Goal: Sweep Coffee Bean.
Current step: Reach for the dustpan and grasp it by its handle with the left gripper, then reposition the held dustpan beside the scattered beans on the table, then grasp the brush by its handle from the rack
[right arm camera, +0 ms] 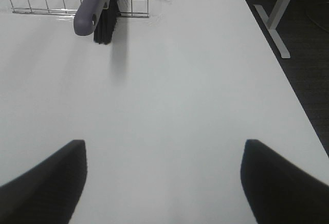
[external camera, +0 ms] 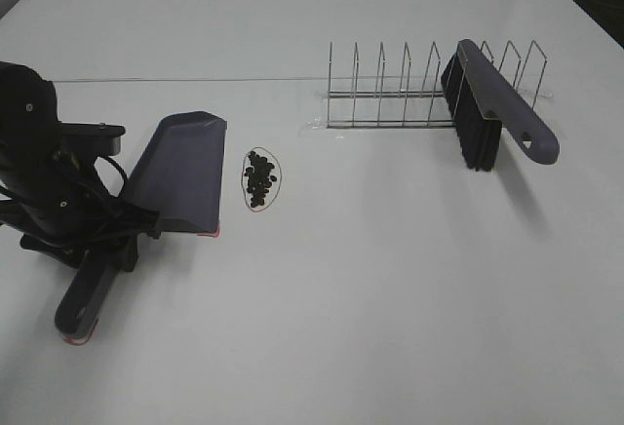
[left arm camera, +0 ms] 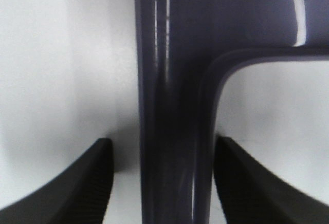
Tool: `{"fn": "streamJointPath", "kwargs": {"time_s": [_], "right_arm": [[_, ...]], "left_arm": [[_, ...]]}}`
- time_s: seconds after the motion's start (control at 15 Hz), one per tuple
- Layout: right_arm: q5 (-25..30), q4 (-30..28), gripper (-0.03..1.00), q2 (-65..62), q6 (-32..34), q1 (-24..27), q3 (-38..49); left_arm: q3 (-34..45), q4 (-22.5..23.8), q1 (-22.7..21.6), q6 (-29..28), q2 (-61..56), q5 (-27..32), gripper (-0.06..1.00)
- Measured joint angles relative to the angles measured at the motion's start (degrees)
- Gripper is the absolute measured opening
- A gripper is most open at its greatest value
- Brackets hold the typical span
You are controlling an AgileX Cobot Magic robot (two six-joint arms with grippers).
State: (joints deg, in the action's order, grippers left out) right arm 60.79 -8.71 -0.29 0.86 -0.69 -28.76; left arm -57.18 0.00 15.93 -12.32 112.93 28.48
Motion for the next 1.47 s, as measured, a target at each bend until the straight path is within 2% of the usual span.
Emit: {"fn": "streamJointPath", "kwargs": {"time_s": [0.13,0.33,0.53,0.93,1.33,1.47], "right_arm": [[0.0,0.0,0.79,0.0,0.0,0.0,0.0],[0.0,0.0,0.79,0.0,0.0,0.0,0.0],[0.0,0.0,0.79,0.0,0.0,0.0,0.0],[0.0,-0.1,0.79,0.0,0.0,0.0,0.0],[-0.7,-0.1,0.73,0.6,0.0,0.0,-1.0],[-1.4,-0.1,0.71,6.0,0.0,0.0,-3.6]], "left_arm": [[0.0,0.0,0.0,0.0,0.1,-0.5,0.34],[0.0,0.0,0.0,-0.3,0.1,-0.5,0.35],[0.1,0.0,0.0,-3.2,-0.7,-0.8,0.35],[0.4,0.0,0.0,-3.4,-11.5,0.6,0.35],[0.4,1.3,0.0,-3.4,-12.5,3.2,0.35],[0.4,1.3,0.0,-3.4,-12.5,3.3,0.35]]}}
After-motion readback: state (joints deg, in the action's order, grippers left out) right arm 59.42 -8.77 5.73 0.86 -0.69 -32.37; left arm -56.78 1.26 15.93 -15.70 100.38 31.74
